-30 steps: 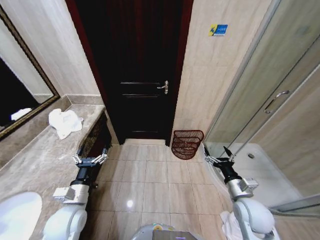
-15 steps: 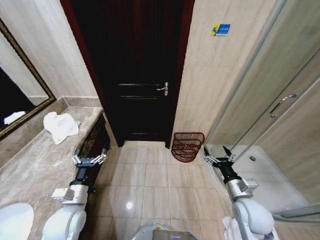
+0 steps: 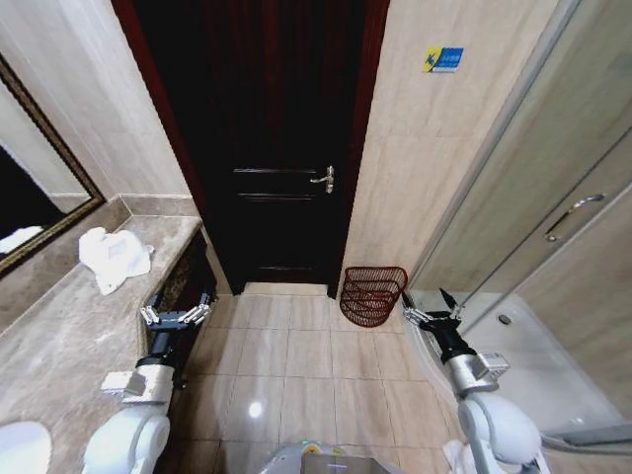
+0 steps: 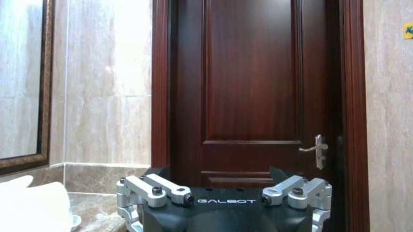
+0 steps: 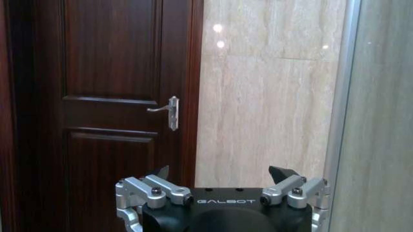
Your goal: Discard the used towel into the hamper.
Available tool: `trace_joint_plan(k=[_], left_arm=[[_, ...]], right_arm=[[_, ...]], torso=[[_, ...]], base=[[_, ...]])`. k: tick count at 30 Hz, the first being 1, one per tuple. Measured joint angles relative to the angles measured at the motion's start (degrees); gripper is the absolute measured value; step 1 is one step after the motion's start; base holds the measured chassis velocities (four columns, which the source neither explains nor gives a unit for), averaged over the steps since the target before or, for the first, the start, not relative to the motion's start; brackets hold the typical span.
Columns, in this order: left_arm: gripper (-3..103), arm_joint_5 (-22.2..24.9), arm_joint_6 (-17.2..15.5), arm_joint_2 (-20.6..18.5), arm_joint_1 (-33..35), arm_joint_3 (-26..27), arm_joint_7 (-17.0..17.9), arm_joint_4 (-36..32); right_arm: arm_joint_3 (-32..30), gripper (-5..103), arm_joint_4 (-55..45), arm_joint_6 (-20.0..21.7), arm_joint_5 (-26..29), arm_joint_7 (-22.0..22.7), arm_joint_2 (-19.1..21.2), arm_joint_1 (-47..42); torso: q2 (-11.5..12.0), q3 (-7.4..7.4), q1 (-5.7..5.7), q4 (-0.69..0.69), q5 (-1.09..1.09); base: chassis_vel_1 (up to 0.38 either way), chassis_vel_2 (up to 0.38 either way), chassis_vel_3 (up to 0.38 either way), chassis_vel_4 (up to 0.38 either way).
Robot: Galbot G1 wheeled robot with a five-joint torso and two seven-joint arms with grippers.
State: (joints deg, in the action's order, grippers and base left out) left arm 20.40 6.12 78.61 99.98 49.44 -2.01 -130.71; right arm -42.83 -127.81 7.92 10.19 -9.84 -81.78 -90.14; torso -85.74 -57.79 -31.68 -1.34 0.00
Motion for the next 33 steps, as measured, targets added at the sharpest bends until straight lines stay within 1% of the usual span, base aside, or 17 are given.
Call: trace_joint_plan(k=[5, 11, 15, 21, 33], left_arm=[[100, 0.06, 0.01, -0.01, -0.10, 0.00, 0.01, 0.09], [100, 0.08, 0.00, 0.07, -0.18, 0.00, 0.03, 0.44], [100, 0.07, 0.01, 0.07, -0.12, 0.05, 0.04, 0.45], [100, 0.06, 0.00, 0.12, -0.16, 0.11, 0.05, 0.31], [100, 0.08, 0.13, 0.35, -0.14, 0.19, 0.03, 0.42]], right_arm=[[0.02, 100, 0.15, 0.00, -0.01, -0.03, 0.07, 0.04], [0.03, 100, 0.36, 0.02, -0.01, -0.04, 0.21, 0.11], [0.02, 100, 0.48, 0.02, -0.02, -0.04, 0.30, 0.12], [0.04, 100, 0.53, 0.03, -0.02, -0.08, 0.31, 0.25], [-0.06, 100, 1.07, -0.38, -0.02, -0.19, 0.00, 0.19]], torso=[[0.00, 0.00, 0.00, -0.01, 0.00], [0.00, 0.00, 0.00, 0.01, 0.01], [0.00, 0.00, 0.00, -0.02, 0.00], [0.00, 0.00, 0.00, 0.01, 0.00], [0.00, 0.00, 0.00, -0.01, 0.00]], base=[[-0.077, 0.076, 0.077, -0.077], [-0.068, 0.089, 0.073, -0.086], [-0.093, 0.067, 0.071, -0.086], [-0.077, 0.084, 0.067, -0.081], [-0.067, 0.064, 0.067, -0.075]])
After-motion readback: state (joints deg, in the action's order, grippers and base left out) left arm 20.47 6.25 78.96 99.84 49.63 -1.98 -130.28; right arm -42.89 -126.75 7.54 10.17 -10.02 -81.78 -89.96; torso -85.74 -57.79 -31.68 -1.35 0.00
